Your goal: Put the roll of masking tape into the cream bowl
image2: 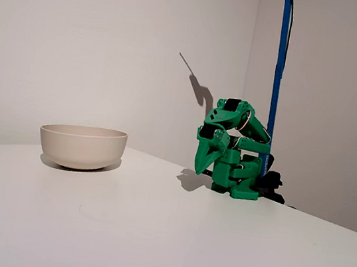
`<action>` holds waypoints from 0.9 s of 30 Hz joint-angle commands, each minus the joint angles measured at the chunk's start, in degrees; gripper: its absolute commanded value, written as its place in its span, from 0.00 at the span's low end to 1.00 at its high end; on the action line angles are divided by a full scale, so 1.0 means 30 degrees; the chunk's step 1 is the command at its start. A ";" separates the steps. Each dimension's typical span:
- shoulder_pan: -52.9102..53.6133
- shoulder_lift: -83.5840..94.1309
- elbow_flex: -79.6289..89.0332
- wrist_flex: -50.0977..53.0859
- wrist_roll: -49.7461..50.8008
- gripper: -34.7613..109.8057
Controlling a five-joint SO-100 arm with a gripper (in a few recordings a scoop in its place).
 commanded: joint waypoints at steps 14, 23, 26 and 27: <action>-0.0234 0.0176 0.0117 0.0557 -0.0088 0.18; 0.0000 0.0176 0.0117 0.0498 0.0439 0.18; 0.0000 0.0176 0.0117 0.0498 0.0410 0.18; 0.0000 0.0176 0.0117 0.0498 0.0410 0.18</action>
